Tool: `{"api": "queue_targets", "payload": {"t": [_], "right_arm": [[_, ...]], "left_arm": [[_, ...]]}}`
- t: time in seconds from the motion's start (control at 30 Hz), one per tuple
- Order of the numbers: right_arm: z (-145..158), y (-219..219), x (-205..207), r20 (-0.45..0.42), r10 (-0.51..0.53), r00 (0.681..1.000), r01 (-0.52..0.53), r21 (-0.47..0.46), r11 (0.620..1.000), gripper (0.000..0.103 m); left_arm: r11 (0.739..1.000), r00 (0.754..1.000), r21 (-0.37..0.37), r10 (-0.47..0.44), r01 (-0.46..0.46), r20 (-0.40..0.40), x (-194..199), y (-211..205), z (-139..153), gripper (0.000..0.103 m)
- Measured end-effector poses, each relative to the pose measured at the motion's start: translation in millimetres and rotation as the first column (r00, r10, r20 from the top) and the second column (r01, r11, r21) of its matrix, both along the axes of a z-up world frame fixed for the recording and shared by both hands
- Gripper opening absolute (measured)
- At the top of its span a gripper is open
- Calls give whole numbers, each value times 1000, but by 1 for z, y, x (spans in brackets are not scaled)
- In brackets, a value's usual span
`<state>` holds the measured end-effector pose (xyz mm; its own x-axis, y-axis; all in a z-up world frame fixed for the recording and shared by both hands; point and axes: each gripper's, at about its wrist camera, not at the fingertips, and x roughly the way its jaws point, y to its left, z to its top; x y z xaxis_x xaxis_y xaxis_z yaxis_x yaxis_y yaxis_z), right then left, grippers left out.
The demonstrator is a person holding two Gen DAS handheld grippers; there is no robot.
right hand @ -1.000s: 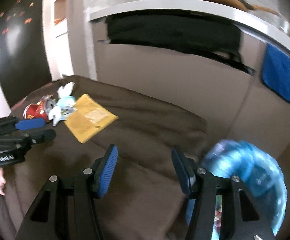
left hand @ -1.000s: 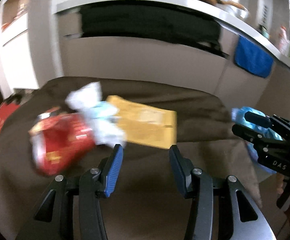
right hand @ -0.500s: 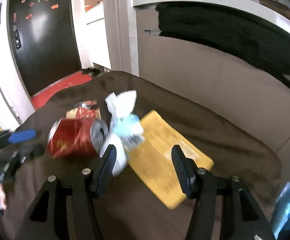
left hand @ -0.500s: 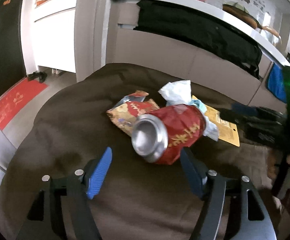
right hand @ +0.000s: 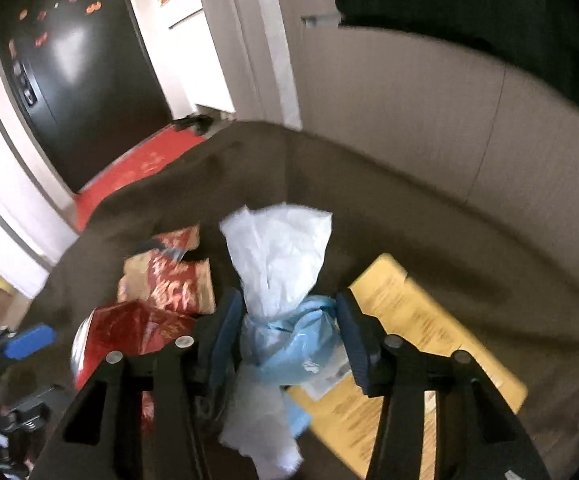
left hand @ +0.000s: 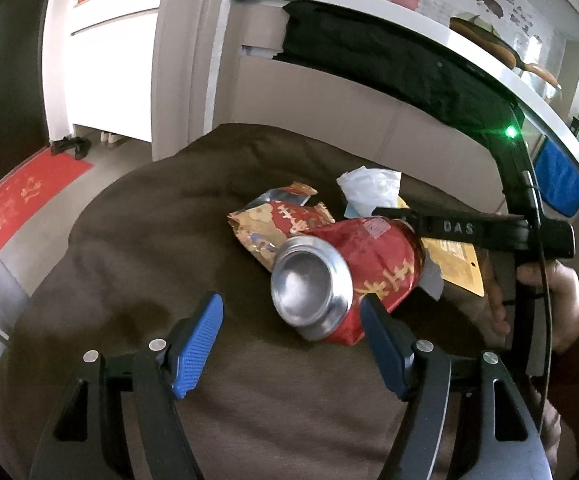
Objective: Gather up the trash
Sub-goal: 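Grasp the white tissue with the right tool and lift it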
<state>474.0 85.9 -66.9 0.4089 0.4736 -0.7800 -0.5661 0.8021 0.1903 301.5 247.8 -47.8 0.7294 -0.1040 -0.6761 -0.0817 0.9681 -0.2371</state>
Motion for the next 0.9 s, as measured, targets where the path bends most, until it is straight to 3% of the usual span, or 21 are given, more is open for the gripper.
{"api": "queue_targets", "payload": {"t": [0.2,0.37,0.67,0.9], "right_arm": [[2,-23,-16,55,5,998,-2,-48,999,36],[12,-66,-17,169,-116,979,133,-94,987,35],[6,-163,-4,169,-307,937,326,-98,940,35],[1,-202,-21,115,-338,934,347,-66,936,35]], "left_arm": [[1000,1000,21,-23,23,5,0,-17,5,71],[998,998,35,-57,56,14,2,-37,15,71],[983,983,47,-179,177,36,15,-92,40,71],[961,961,10,-275,275,4,44,-138,33,71]]}}
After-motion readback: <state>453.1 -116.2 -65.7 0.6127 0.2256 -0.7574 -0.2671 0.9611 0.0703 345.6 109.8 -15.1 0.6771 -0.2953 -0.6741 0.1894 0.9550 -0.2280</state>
